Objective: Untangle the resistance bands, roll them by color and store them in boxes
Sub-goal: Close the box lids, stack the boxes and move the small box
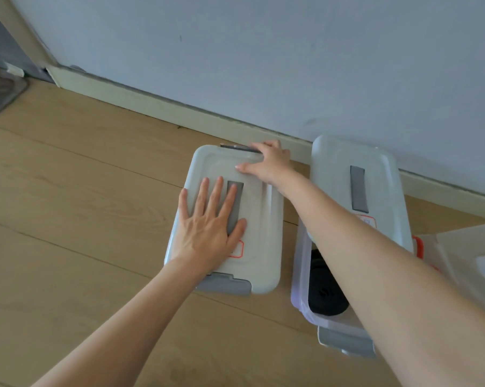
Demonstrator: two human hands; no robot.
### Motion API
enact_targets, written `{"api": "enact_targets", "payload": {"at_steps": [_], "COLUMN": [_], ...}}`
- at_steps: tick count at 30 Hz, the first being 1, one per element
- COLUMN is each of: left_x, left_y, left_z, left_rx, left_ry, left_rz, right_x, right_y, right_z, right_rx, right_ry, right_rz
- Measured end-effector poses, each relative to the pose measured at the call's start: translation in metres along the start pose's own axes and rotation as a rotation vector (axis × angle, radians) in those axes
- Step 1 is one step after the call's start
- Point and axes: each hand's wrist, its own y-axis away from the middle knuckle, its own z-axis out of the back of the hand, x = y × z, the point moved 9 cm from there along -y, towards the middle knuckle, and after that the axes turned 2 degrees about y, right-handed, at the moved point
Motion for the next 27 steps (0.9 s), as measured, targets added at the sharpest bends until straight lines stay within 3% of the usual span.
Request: {"api": "enact_targets", "payload": {"at_steps": [4, 14, 16, 19, 21, 24, 27], "left_x": [0.0, -0.001, -0.011, -0.068, -0.113, -0.156, -0.164], "left_y": [0.001, 0.001, -0.003, -0.018, -0.03, -0.045, -0.051], "left_z": [0.002, 0.005, 0.015, 0.031, 0.025, -0.001, -0.006], "left_rx": [0.004, 0.075, 0.081, 0.001, 0.057, 0.237, 0.246], "left_ry": [0.015, 0.052, 0.107, 0.302, 0.52, 0.774, 0.904], "left_rz": [0.009, 0.042, 0.078, -0.032, -0.06, 0.097, 0.25], "right_x": [0.003, 0.018, 0.009, -0.037, -0.094, -0.176, -0.204], "right_y": [0.009, 0.037, 0.06, 0.097, 0.114, 0.132, 0.14], "right_z": [0.005, 0.004, 0.027, 0.09, 0.125, 0.136, 0.115], "right_rx": [-0.129, -0.109, -0.204, -0.434, -0.482, -0.377, -0.263], "right_ry": [0.041, 0.134, 0.105, 0.08, 0.109, 0.004, -0.371], "right_rz": [0.043, 0.11, 0.135, 0.135, 0.015, -0.255, -0.293]}}
